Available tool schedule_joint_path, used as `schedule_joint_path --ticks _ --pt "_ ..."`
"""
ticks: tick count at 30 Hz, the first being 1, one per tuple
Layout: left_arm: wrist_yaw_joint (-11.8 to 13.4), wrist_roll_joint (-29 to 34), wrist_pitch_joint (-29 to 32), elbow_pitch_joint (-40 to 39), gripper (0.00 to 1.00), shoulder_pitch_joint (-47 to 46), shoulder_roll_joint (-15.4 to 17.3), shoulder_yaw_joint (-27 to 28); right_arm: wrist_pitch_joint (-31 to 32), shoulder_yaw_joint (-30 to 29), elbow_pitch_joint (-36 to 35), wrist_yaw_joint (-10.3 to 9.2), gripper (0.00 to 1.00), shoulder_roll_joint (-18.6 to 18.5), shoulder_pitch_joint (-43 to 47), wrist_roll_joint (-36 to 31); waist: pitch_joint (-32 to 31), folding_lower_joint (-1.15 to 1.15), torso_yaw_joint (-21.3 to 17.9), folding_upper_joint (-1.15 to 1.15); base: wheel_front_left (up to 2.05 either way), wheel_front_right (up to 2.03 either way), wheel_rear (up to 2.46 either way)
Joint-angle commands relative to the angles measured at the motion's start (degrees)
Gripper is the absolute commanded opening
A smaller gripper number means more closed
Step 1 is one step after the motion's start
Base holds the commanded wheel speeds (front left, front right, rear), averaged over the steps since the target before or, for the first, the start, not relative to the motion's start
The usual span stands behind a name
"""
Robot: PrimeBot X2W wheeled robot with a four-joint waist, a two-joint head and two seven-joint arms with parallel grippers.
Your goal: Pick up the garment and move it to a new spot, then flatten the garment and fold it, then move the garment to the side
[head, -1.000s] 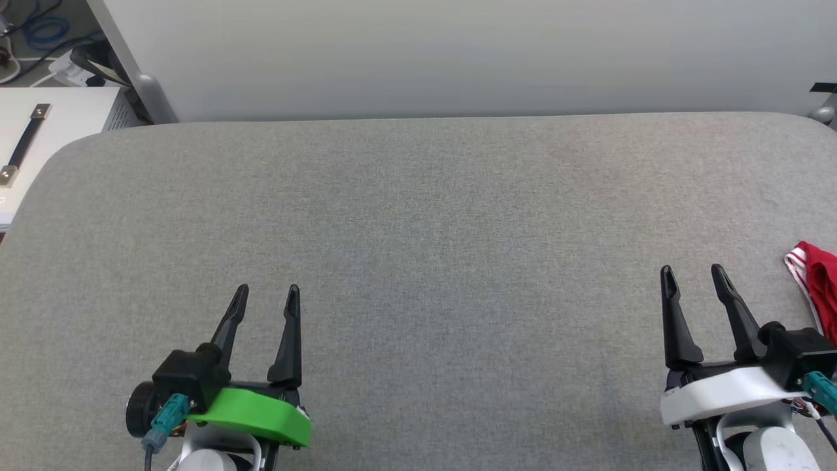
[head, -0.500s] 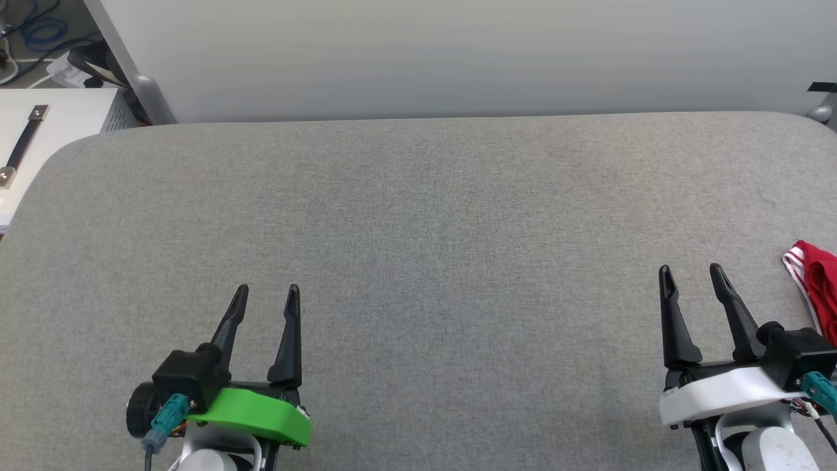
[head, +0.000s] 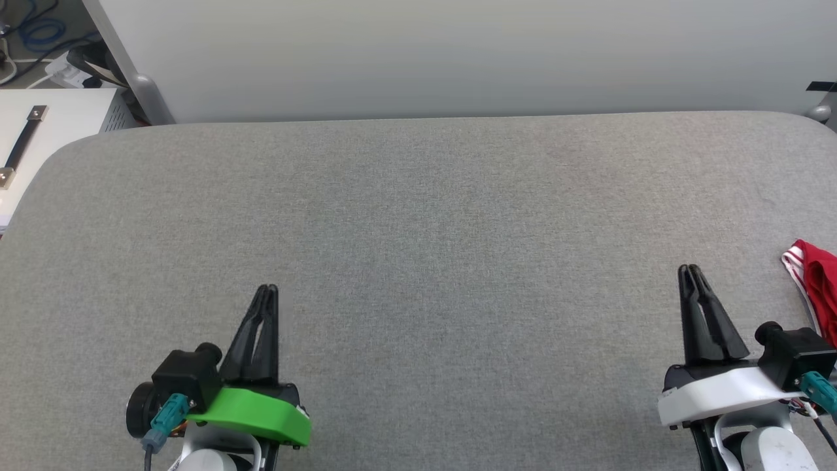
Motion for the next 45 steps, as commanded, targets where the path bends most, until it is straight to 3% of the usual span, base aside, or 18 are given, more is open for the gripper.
schedule_joint_path --ticks 1,45 --pt "0.1 0.2 0.2 -0.1 0.00 0.0 0.0 0.0 0.2 0.0 -0.1 0.00 0.00 0.0 0.0 -0.2 0.0 0.00 0.0 0.00 0.00 0.00 0.00" --pt "2.7 4.5 5.4 -2.2 0.00 0.5 -0.4 0.9 5.4 0.0 -1.7 -0.02 0.00 1.1 1.0 -4.4 -1.3 0.00 0.0 0.00 0.00 0.00 0.00"
